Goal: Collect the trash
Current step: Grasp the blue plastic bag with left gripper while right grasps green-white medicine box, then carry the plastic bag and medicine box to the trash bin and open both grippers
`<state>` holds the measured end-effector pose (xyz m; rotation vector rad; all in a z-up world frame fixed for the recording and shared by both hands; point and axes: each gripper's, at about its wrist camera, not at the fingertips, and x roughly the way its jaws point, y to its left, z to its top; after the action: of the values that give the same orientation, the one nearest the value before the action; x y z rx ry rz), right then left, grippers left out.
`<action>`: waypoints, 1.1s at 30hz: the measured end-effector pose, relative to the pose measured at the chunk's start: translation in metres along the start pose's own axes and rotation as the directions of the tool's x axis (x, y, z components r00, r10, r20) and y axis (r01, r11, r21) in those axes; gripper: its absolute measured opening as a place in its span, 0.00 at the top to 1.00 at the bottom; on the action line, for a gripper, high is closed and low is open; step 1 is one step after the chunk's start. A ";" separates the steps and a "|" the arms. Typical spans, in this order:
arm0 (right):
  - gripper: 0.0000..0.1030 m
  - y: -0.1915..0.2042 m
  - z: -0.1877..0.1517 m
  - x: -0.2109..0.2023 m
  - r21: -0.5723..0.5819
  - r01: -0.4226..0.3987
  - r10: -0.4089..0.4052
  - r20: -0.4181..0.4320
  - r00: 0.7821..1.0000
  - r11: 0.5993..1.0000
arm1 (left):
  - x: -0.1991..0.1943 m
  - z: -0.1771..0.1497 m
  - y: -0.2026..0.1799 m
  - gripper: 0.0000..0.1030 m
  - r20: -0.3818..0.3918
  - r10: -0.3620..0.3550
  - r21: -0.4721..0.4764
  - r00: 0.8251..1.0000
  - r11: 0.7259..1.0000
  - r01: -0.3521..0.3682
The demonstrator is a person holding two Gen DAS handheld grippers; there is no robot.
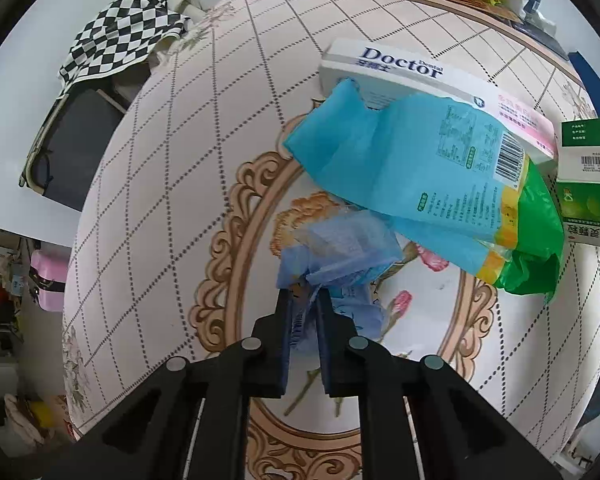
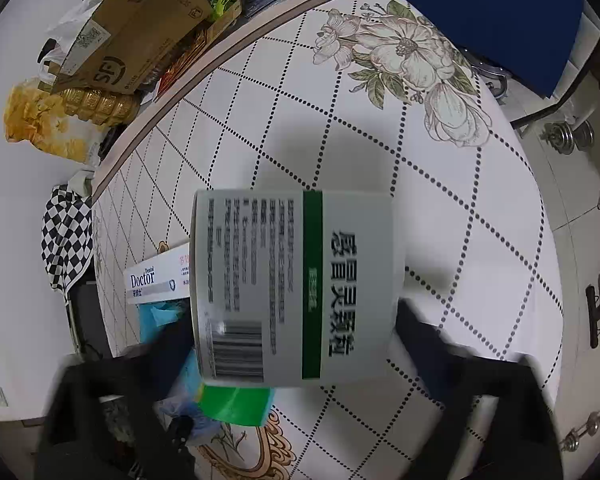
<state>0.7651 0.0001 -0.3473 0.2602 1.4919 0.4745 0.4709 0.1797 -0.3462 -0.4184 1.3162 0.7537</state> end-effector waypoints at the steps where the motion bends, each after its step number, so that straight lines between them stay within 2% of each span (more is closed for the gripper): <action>1: 0.24 0.001 -0.003 -0.003 -0.003 0.015 -0.015 0.008 1.000 1.000 | -0.001 -0.001 0.002 0.94 0.004 0.001 0.001 1.000 1.000 -0.001; 5: 0.26 0.009 -0.015 -0.022 -0.063 0.086 -0.080 0.090 0.993 0.994 | -0.002 0.002 0.007 0.97 0.027 0.006 0.005 1.000 1.000 -0.006; 9: 0.26 0.016 -0.037 -0.049 -0.113 0.119 -0.102 0.146 0.984 0.987 | -0.012 -0.004 0.022 0.97 0.049 -0.006 0.008 0.999 1.000 0.006; 13: 0.27 0.023 -0.074 -0.080 -0.153 0.132 -0.102 0.187 0.977 0.979 | -0.033 -0.021 0.039 0.98 0.088 -0.025 0.016 0.996 1.000 0.023; 16: 0.27 0.027 -0.116 -0.104 -0.192 0.145 -0.102 0.216 0.971 0.971 | -0.051 -0.037 0.053 0.98 0.118 -0.043 0.021 0.992 0.999 0.041; 23: 0.27 0.032 -0.243 -0.148 -0.235 0.141 -0.079 0.255 0.964 0.962 | -0.110 -0.106 0.098 0.98 0.212 -0.124 0.078 0.969 0.991 0.109; 29: 0.27 0.031 -0.380 -0.183 -0.233 0.132 -0.057 0.303 0.951 0.964 | -0.157 -0.185 0.163 0.98 0.276 -0.236 0.179 0.932 0.965 0.191; 32: 0.27 0.029 -0.464 -0.198 -0.210 0.133 -0.060 0.322 0.945 0.969 | -0.169 -0.226 0.195 0.98 0.276 -0.273 0.236 0.922 0.949 0.211; 33: 0.27 0.028 -0.481 -0.201 -0.205 0.135 -0.063 0.325 0.944 0.969 | -0.172 -0.237 0.203 0.98 0.273 -0.281 0.249 0.920 0.944 0.215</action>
<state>0.2824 -0.1249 -0.1920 0.0753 1.1204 0.4906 0.1483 0.1196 -0.2066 -0.2757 1.0146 0.4345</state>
